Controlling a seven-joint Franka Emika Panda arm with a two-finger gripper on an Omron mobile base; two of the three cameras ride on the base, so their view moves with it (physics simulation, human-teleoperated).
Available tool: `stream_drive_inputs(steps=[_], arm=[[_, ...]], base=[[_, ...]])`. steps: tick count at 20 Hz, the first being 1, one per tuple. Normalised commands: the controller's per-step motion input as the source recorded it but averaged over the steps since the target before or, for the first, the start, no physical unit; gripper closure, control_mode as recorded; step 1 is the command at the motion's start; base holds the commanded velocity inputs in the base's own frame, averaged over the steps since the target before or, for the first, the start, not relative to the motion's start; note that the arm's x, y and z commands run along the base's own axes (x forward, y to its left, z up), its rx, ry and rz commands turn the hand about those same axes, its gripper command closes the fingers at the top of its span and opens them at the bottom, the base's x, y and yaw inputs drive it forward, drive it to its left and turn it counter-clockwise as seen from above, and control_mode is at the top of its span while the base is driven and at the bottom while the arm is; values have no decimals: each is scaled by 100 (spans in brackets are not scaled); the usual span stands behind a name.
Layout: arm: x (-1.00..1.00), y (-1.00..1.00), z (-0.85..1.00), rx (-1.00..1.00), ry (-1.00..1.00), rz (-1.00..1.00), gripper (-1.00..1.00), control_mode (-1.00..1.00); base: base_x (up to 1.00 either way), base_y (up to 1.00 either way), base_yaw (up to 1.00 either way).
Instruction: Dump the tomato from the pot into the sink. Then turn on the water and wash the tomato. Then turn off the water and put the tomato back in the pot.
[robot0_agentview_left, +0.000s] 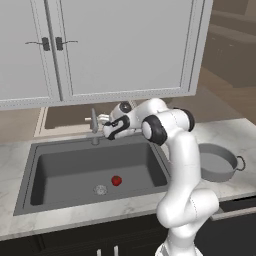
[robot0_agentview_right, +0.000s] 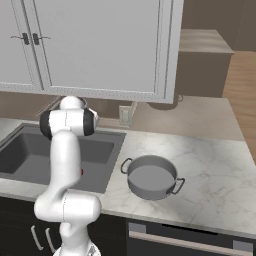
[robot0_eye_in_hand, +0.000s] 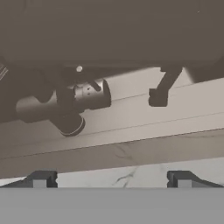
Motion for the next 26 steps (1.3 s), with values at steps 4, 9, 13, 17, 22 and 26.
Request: stream_drive_inputs(steps=[4,9,13,17,22,26], arm=[[20,0,-21,0,0,-4,-100,-100],[11,0,-24,0,0,-3,-100,-100],[0,0,-21,0,0,-2,-100,-100],[0,0,-19,0,0,-1,-100,-100],[0,-11,-20,0,1,-1,-100,-100],[0,-27,-23,0,4,0,-100,-100]], base=[[0,0,0],[0,0,0],[0,0,0],[0,0,0],[0,0,0],[0,0,0]])
